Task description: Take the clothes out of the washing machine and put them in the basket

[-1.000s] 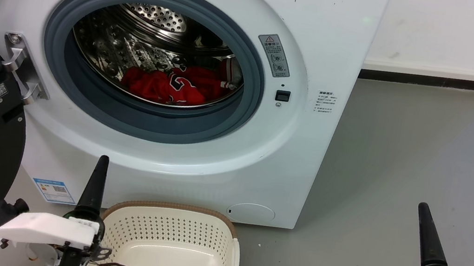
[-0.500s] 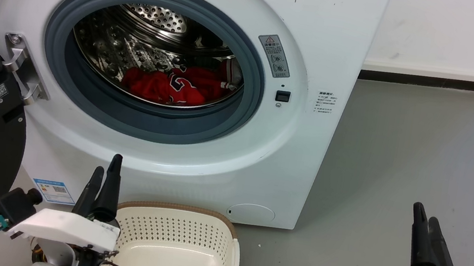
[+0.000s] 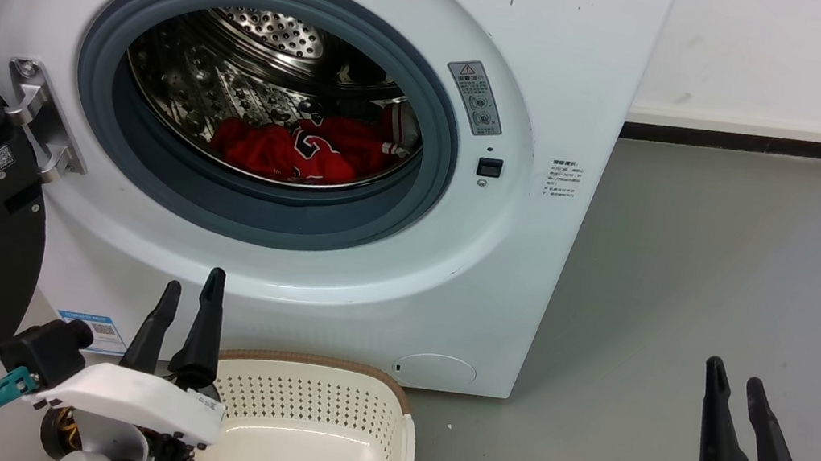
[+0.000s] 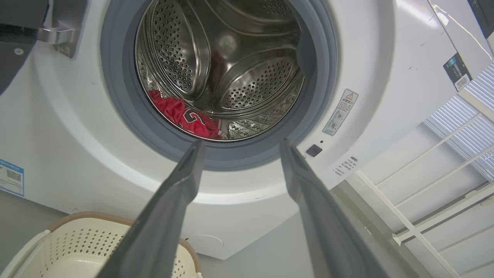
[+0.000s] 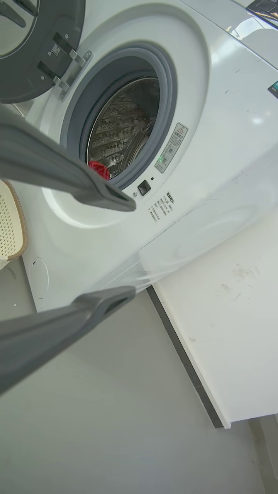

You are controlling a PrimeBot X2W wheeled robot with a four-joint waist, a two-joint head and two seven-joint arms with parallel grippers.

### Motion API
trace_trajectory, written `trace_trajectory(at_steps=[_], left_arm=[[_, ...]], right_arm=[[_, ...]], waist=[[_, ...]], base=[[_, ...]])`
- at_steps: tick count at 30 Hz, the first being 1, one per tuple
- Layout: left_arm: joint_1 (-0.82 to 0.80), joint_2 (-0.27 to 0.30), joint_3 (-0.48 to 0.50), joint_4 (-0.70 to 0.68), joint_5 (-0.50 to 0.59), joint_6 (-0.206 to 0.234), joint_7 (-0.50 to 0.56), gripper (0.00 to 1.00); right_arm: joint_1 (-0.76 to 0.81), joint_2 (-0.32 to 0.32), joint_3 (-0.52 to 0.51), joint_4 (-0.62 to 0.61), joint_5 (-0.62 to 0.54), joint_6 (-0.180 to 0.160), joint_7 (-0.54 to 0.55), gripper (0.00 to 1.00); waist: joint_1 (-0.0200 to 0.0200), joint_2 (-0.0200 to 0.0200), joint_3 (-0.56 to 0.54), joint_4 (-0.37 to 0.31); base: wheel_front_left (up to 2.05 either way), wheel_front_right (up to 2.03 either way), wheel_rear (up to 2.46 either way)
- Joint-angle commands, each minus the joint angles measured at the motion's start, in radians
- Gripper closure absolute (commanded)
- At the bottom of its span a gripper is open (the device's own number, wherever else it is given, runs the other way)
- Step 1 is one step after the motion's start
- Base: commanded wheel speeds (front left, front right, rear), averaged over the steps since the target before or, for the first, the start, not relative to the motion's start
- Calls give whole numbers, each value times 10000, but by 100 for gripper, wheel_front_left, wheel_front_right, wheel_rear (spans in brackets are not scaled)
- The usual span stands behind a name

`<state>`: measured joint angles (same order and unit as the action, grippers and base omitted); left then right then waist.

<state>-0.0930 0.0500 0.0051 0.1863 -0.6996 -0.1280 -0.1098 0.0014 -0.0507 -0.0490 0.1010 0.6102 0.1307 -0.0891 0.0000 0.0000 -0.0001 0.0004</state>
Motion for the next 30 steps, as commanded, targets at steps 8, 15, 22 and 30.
trace_trajectory(at_steps=[8, 15, 22, 30], left_arm=[[-292, 39, -84, -97, 1137, -30, -290, 0], [-264, 59, -126, 6, 2028, -22, -474, 0], [-249, 97, -116, 40, 2830, 32, -648, 0], [-215, 173, -77, 111, 3642, 56, -830, 0]], right_arm=[[63, -3, 68, -301, -1175, 1, -155, 0], [153, -2, 100, -377, -2025, 1, -220, 0], [241, 0, 148, -452, -2831, 1, -201, 0], [373, 2, 146, -543, -3668, 0, -223, 0]], waist=[[0, 0, 0, 16], [0, 0, -32, 28], [0, 0, -65, 46], [0, 0, -94, 33]], base=[[0, 0, 0], [0, 0, 0], [0, 0, 0], [0, 0, 0]])
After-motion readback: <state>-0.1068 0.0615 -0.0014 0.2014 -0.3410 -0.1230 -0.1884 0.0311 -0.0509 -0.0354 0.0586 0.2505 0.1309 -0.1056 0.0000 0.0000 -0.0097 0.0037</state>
